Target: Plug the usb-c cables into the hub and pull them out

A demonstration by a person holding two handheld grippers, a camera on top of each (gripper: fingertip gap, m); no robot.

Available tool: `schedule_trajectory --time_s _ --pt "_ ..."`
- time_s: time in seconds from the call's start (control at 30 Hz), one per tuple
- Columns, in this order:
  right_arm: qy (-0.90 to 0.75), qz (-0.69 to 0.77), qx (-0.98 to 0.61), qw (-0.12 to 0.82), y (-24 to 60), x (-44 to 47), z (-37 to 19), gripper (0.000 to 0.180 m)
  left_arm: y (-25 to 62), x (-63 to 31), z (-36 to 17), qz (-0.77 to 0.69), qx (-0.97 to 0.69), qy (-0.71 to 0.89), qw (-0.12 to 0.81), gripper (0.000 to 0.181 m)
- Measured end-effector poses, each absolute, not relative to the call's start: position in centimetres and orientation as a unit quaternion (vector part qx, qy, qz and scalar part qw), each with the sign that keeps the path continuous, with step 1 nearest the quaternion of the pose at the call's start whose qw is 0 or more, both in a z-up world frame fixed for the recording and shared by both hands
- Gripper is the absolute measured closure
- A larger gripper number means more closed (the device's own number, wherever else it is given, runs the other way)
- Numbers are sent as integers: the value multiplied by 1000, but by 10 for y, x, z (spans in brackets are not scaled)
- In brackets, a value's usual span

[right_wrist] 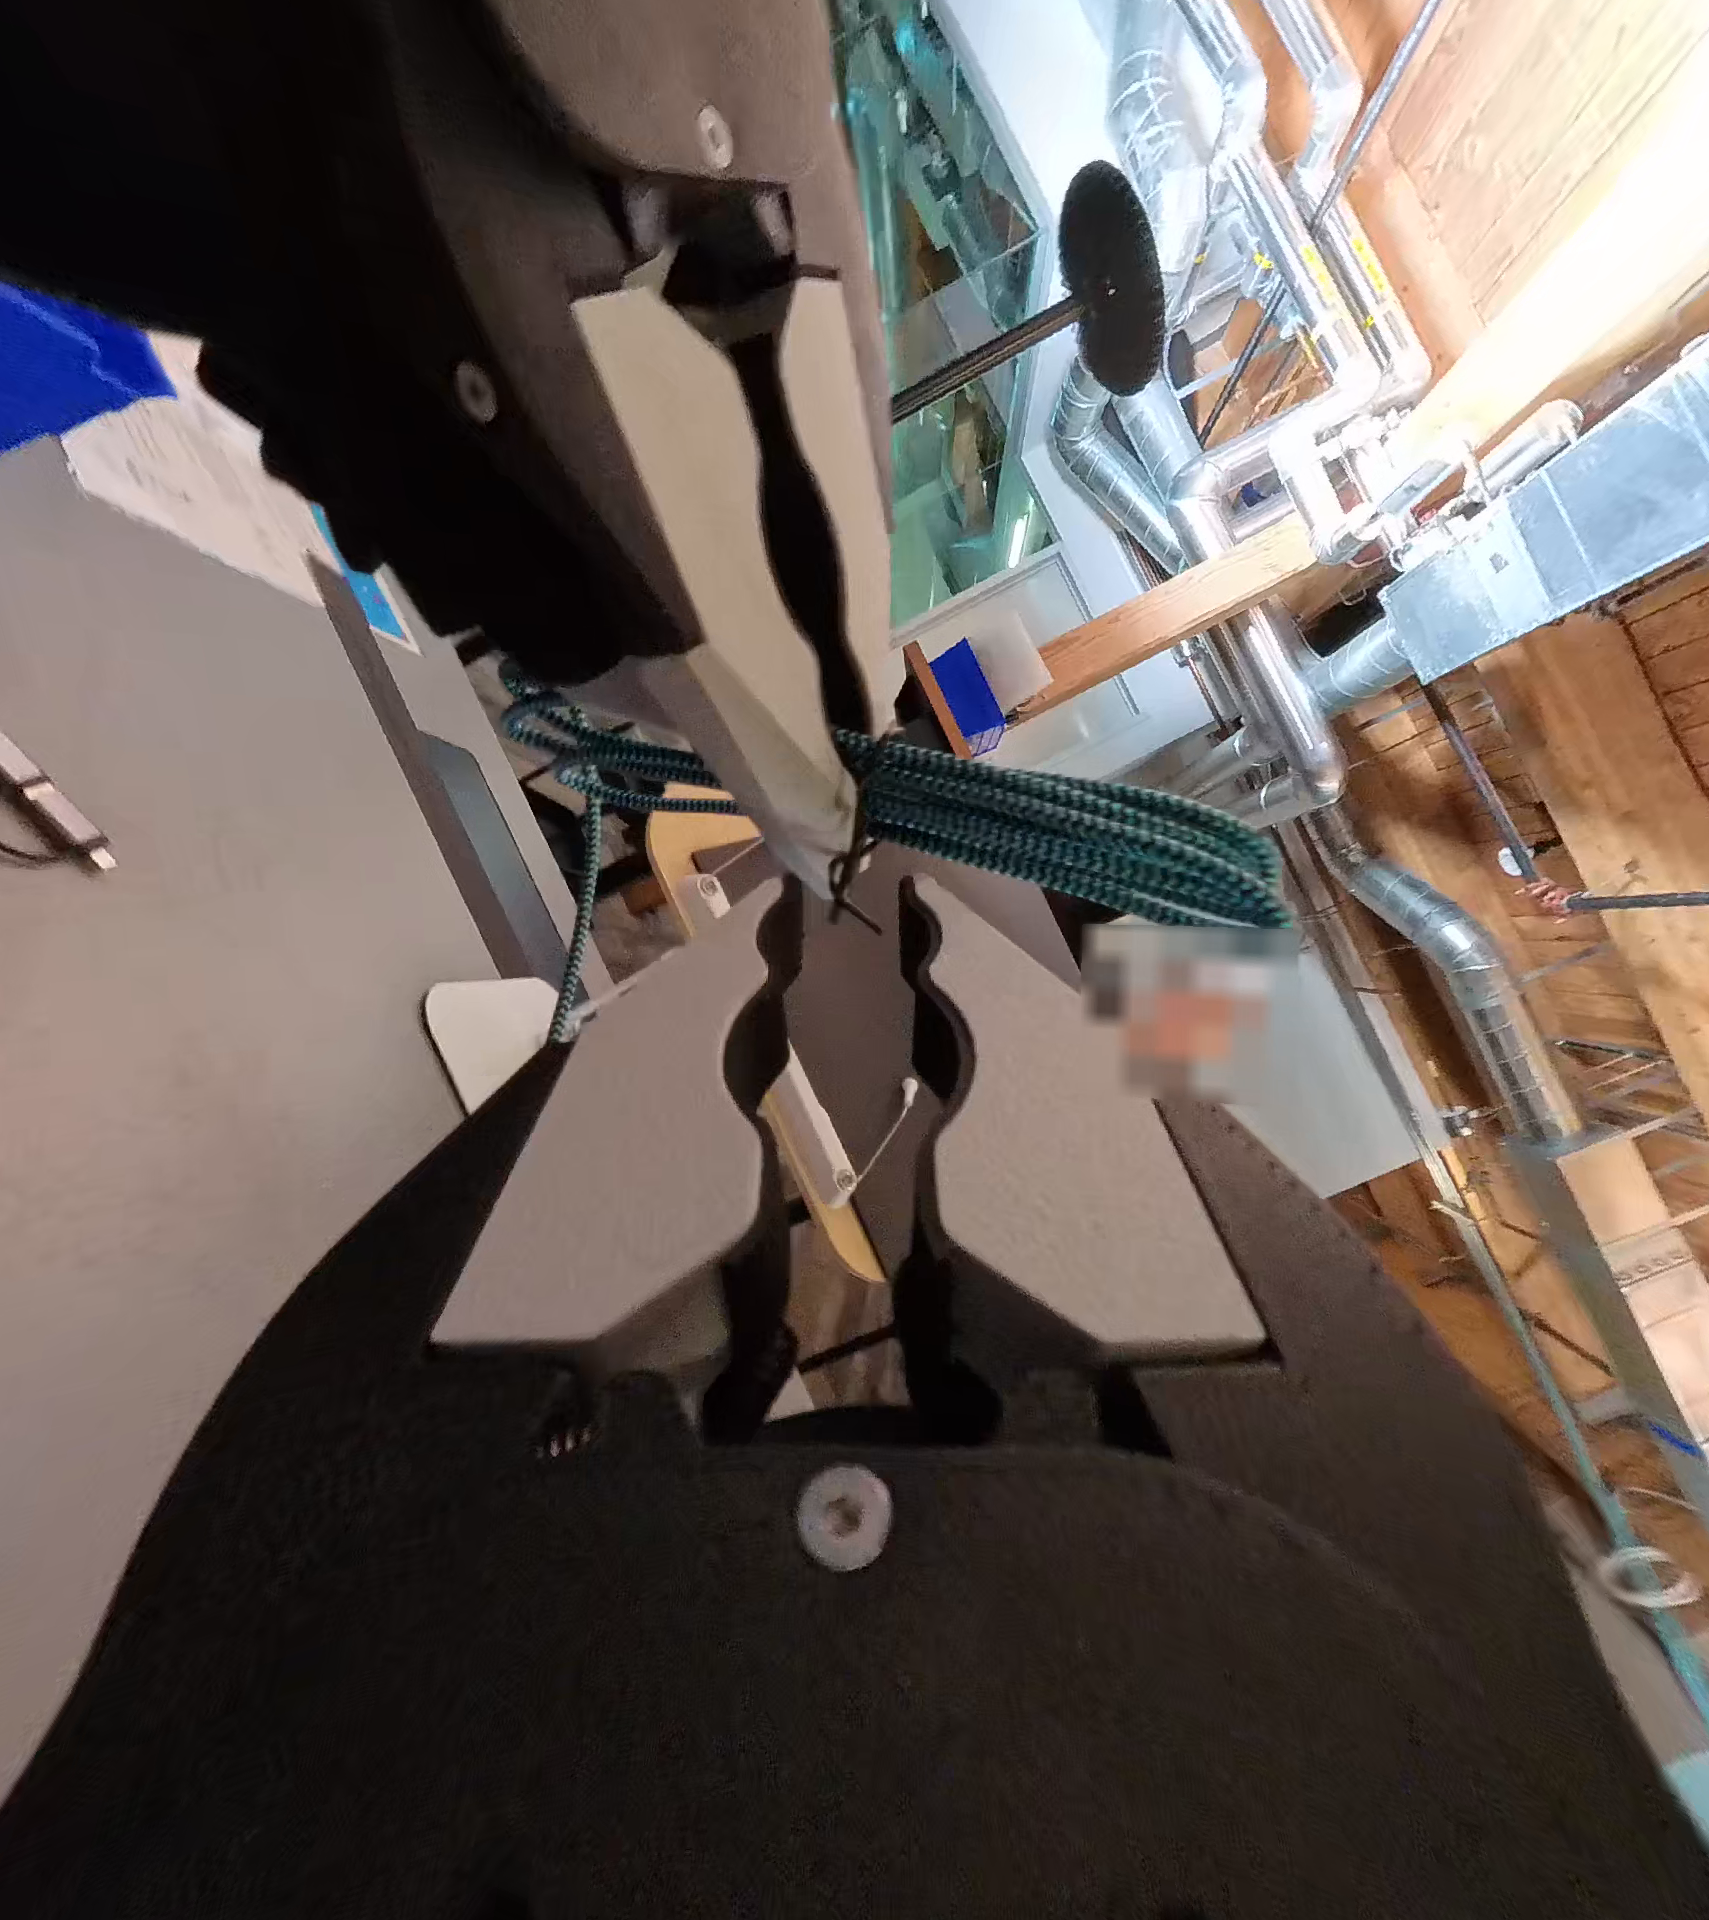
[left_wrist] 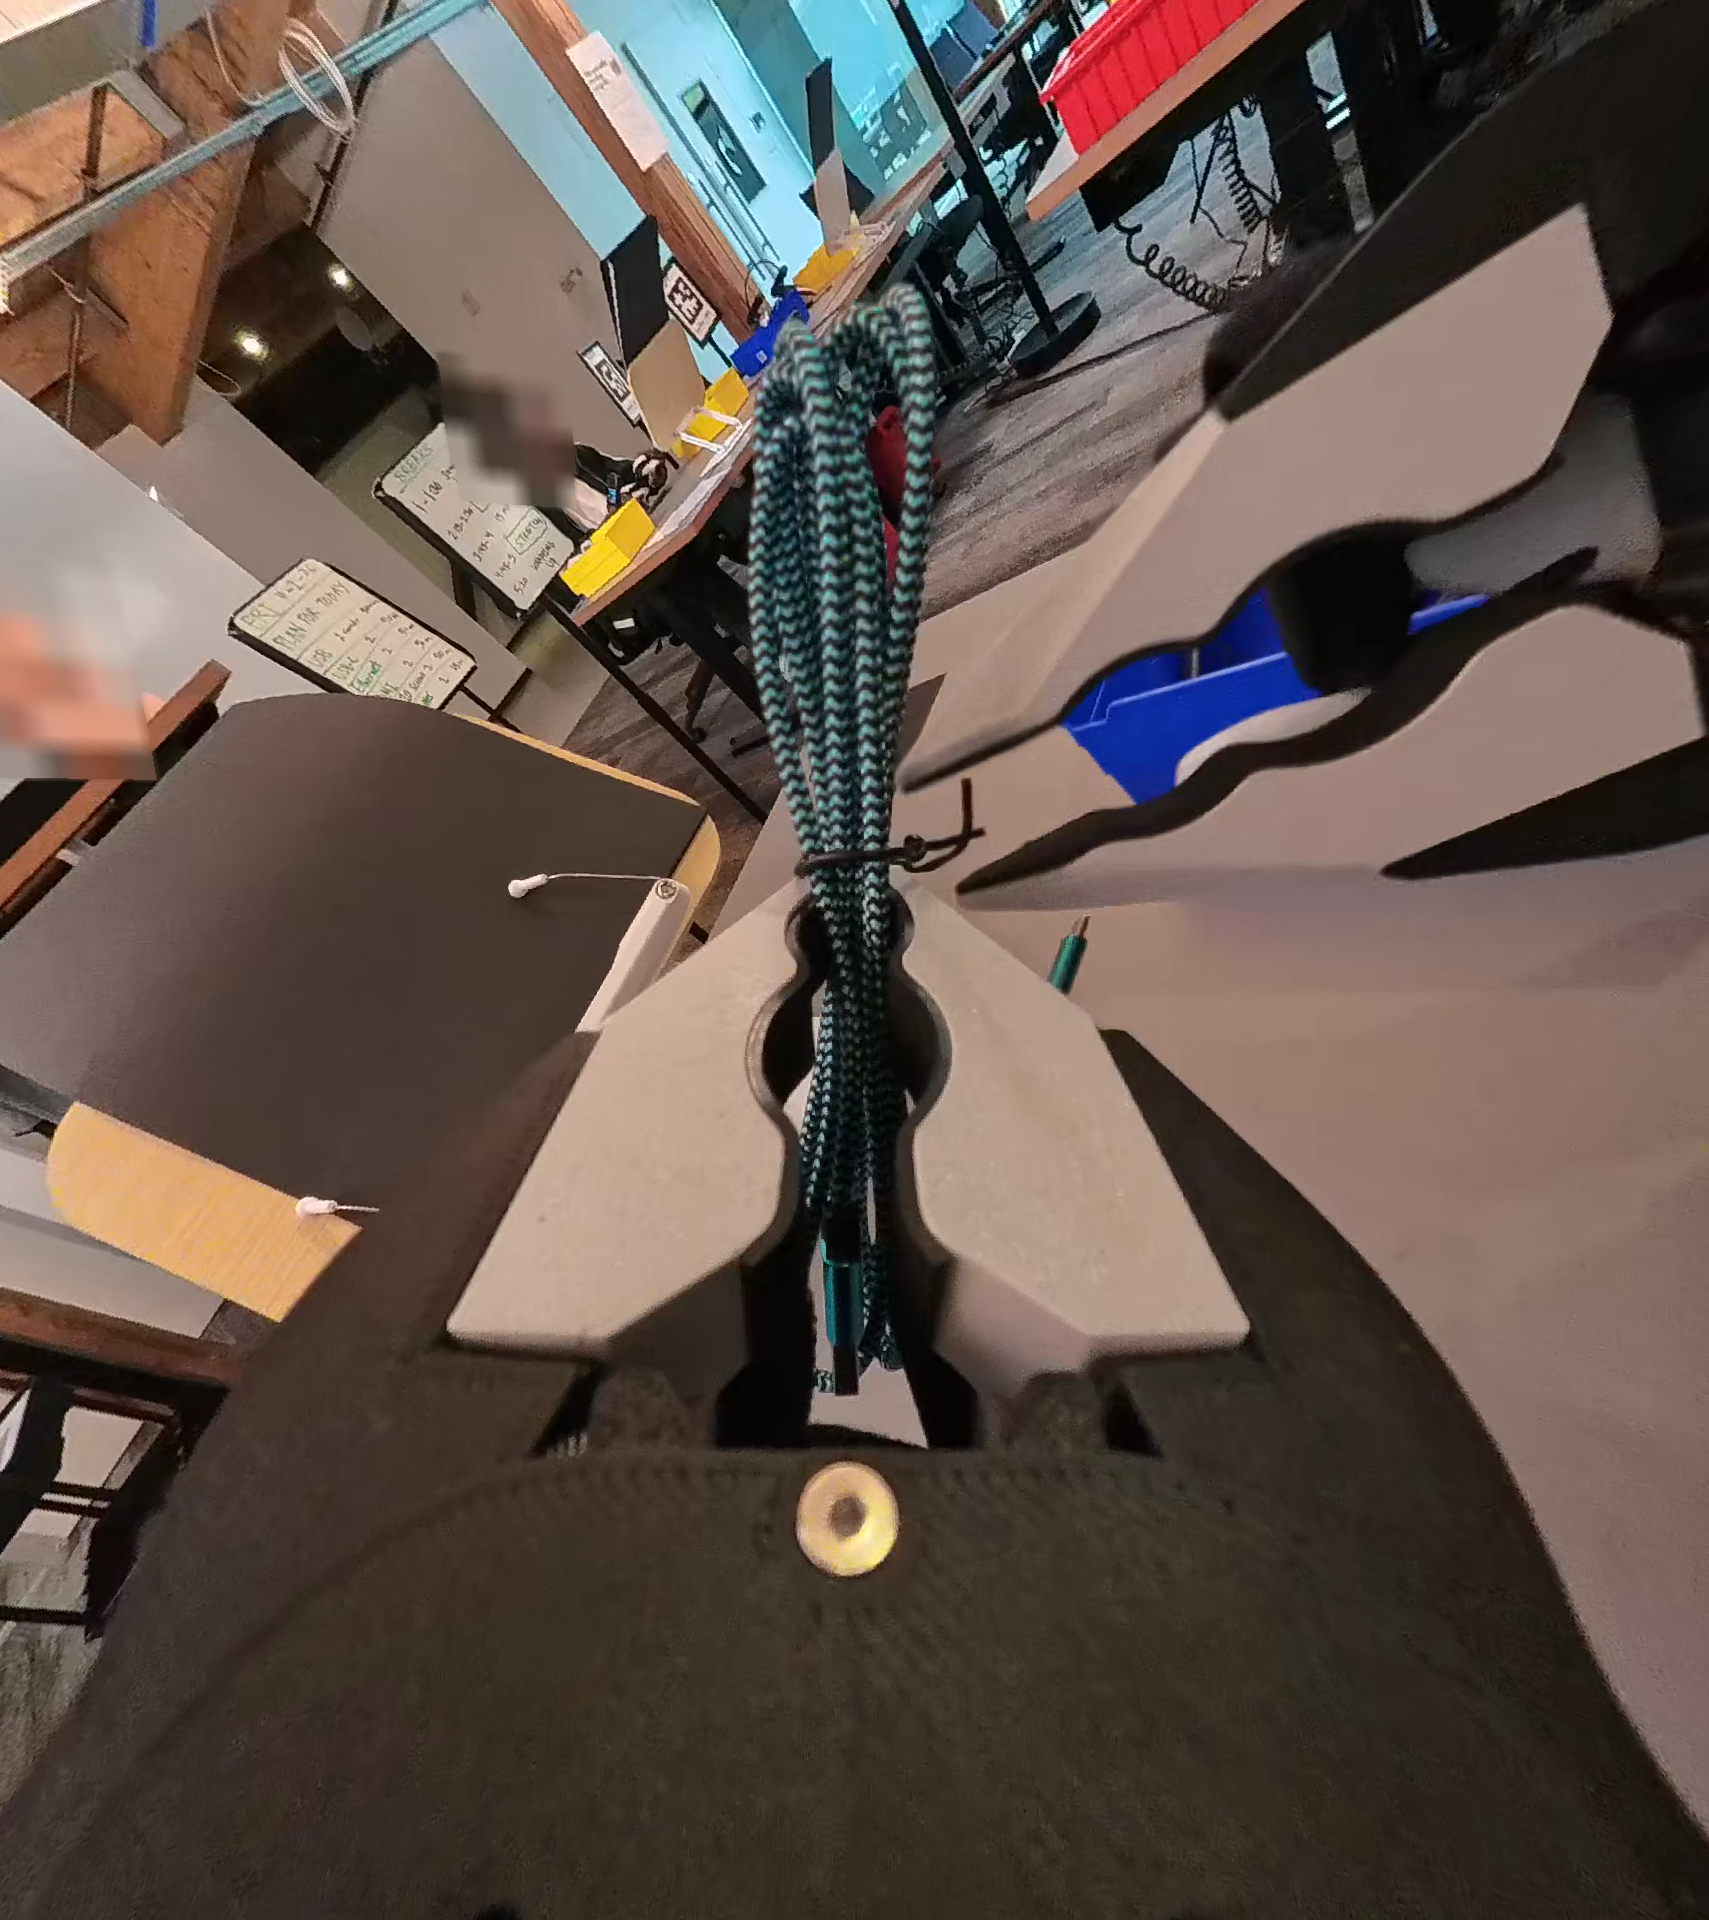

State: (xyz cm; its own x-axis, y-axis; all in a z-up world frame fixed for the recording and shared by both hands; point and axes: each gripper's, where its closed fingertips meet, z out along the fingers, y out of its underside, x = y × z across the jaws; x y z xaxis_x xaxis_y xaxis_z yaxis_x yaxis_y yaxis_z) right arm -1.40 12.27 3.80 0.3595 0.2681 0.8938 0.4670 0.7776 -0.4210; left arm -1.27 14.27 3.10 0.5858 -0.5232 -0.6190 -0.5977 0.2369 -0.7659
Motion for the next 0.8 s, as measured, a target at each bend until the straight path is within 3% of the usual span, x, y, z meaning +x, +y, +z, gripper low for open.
schedule_trajectory --time_s 0.27,0.4,0.6,0.8 --pt "-570 -91 -310 755 123 -18 35 178 142 -12 31 19 -622 452 639 177" --pt "-573 -32 -347 742 123 -19 32 180 142 -13 29 28 -619 454 640 177" --pt "-524 288 -469 651 118 -19 32 180 141 -12 31 37 -609 453 650 177" --pt "-366 641 -497 456 111 -14 41 180 141 -10 37 87 -572 459 675 177"
